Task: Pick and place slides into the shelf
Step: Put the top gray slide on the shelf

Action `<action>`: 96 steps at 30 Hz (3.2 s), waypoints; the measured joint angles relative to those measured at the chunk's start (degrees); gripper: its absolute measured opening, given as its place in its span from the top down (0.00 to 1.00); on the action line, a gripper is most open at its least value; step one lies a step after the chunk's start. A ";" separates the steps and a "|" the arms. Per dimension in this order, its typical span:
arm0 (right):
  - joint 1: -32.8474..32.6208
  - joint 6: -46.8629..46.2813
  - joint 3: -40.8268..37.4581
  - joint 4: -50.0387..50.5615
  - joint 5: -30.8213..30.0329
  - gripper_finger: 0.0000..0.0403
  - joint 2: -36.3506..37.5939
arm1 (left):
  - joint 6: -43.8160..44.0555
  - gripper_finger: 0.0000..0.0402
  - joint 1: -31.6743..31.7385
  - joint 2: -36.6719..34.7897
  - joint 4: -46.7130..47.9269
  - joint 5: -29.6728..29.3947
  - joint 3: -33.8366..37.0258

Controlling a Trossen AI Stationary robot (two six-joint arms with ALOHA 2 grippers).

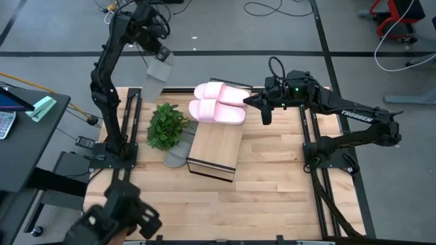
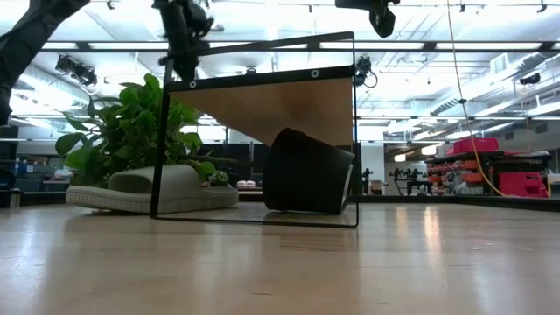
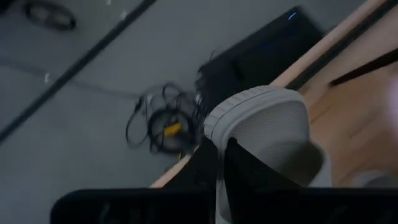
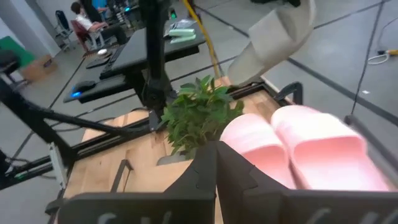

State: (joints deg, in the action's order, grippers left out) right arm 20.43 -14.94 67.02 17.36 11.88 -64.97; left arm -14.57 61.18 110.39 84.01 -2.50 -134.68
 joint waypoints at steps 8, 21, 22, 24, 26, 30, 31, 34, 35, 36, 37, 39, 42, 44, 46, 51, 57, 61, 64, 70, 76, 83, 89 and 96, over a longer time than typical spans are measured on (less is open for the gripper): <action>4.44 -6.93 0.04 -6.59 4.16 0.96 1.47 | 0.47 0.97 -11.79 -4.32 -1.45 2.07 1.10; 5.66 -14.62 0.04 -7.68 7.98 0.75 1.06 | -1.23 0.97 -34.65 -5.88 -7.33 -0.20 1.10; 5.66 -15.64 0.04 -8.01 7.97 0.73 0.85 | -1.78 0.97 -35.72 -5.88 -7.46 -1.84 1.10; 5.66 -18.85 0.04 -8.25 7.92 0.70 0.19 | -2.58 0.97 -37.43 -5.88 -7.68 -4.98 1.10; 5.64 -22.04 0.04 -8.84 7.89 0.68 -0.80 | -3.08 0.97 -38.59 -5.88 -8.24 -6.24 1.10; 4.02 -24.52 0.04 -10.53 7.46 0.64 -3.28 | -3.81 0.97 -40.56 -5.86 -9.18 -6.36 1.10; 3.34 -24.54 0.04 -11.18 7.36 0.63 -3.96 | -4.27 0.97 -41.01 -5.86 -9.16 -6.32 1.10; 0.92 -24.38 0.04 -14.44 5.16 0.63 -5.99 | -5.64 0.97 -42.09 -5.83 -9.28 -6.23 1.10; 0.25 -23.95 0.04 -15.57 4.10 0.63 -6.66 | -5.87 0.97 -42.36 -5.83 -9.50 -6.24 1.10; -0.36 -23.55 0.04 -17.01 3.15 0.63 -7.38 | -6.07 0.97 -42.57 -5.83 -9.88 -6.27 1.10; -0.91 -23.10 0.04 -18.35 2.33 0.63 -8.11 | -6.41 0.97 -42.75 -5.83 -10.31 -6.30 1.10; -1.71 -22.51 0.04 -20.61 1.33 0.63 -9.68 | -7.08 0.97 -42.80 -5.83 -10.83 -6.30 1.10; -2.53 -22.48 0.04 -23.31 0.30 0.63 -12.20 | -7.57 0.97 -42.80 -5.81 -11.55 -6.30 1.10; -3.05 -22.42 0.02 -24.15 -1.04 0.63 -13.71 | -8.04 0.97 -42.80 -5.81 -11.43 -6.31 1.10; -3.33 -22.44 0.02 -25.17 -1.93 0.63 -14.95 | -8.83 0.97 -42.80 -5.81 -10.97 -6.52 1.13; -3.72 -22.65 0.02 -28.35 -2.64 0.63 -17.05 | -9.46 0.97 -42.54 -5.81 -10.83 -6.72 1.13; -3.76 -19.67 0.02 -26.46 -6.85 0.63 -16.84 | -9.42 0.97 -42.54 -5.77 -10.74 -6.89 1.15; -3.60 -16.94 0.02 -25.70 -11.24 0.63 -16.15 | -9.25 0.97 -42.54 -5.77 -10.92 -6.99 1.15; -2.86 -16.50 0.02 -25.38 -12.19 0.63 -15.95 | -9.18 0.97 -42.65 -5.77 -10.78 -6.67 1.15; -2.84 -16.40 0.02 -25.53 -12.24 0.63 -15.95 | -9.04 0.97 -42.60 -5.77 -10.66 -6.36 1.15; -2.82 -17.98 0.02 -25.57 -9.51 0.63 -15.95 | -9.28 0.97 -42.65 -5.77 -10.58 -6.12 1.15; -2.97 -17.92 0.02 -25.57 -9.30 0.63 -15.97 | -9.26 0.97 -42.65 -5.77 -10.58 -6.28 1.15; -3.54 -17.66 0.00 -27.04 -7.02 0.63 -16.02 | -9.63 0.97 -42.28 -5.77 -10.45 -6.30 1.13; -4.05 -15.02 0.00 -27.61 -7.41 0.63 -16.02 | -9.25 0.97 -42.19 -5.77 -9.95 -6.36 1.10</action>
State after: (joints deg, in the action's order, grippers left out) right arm 16.38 -29.96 67.02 -10.25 4.47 -80.99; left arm -23.83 18.98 104.62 74.06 -8.86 -133.58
